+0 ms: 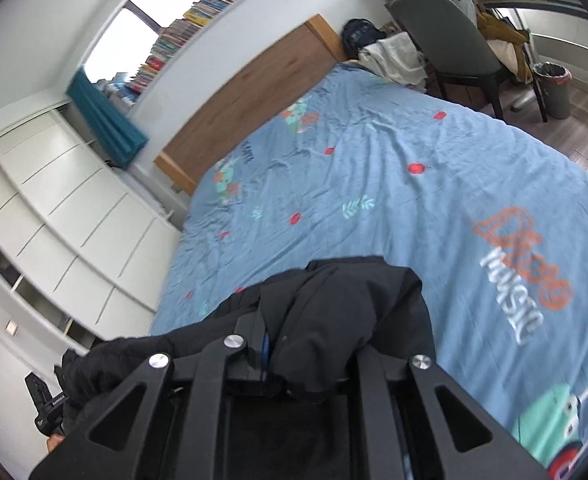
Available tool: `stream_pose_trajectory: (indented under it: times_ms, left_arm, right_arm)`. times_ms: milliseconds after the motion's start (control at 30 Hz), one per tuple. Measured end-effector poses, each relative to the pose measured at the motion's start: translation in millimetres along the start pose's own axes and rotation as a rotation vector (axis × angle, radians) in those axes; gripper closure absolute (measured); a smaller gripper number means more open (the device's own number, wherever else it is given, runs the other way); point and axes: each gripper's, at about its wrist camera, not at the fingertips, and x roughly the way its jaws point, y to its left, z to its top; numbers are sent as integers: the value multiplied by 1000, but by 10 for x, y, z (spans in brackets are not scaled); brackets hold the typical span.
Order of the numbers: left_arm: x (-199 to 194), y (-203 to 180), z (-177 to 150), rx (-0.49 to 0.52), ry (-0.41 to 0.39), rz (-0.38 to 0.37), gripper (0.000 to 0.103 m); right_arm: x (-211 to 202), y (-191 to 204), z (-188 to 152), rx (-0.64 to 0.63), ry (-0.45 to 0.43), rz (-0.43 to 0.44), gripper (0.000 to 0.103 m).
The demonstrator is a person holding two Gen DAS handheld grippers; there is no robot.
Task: Fold large clothes
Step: 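Lift the side edge with both grippers and fold it over the coat, then open both grippers to release the folded side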
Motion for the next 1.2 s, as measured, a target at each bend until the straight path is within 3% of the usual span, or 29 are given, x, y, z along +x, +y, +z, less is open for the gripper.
stream_pose_trajectory:
  times_ms: [233,433,600,733,833,867,900,967,1033,1200]
  left_arm:
    - [1190,216,354,-95,86,69,91]
    - [1975,401,350,-136,140,86,84]
    - [2358,542,260,-200,178,63,79]
    - [2360,606,296,-237,178,24,73]
    - [2166,693,383,-295,156,-27,63]
    - [2109,704,413,-317,150,-40,56]
    - [2050,730,454,-340,141,-52,51]
    - [1916,740,558,-350,100,-8,28]
    - [1721,737,634,-341,47,21,22]
    - [1315,628,634,-275,15,75,22]
  right_arm:
    - [1072,-372,374,141,56,-79,90]
    - [1848,-788,422,219,135,-124,88]
    - [2227,-1038,353,269,187,-120,87]
    - [2297,-1194,324,342,203,-69,82]
    - [2190,-1235,365,381,184,-27,64]
    - [2114,-1241,403,393,168,-14,50]
    - [2059,-1235,442,396,156,-12,27]
    - [1860,-1204,570,382,104,-44,0]
    - [1681,-1161,680,366,67,-66,0]
    - [1211,-945,813,273,29,-111,0]
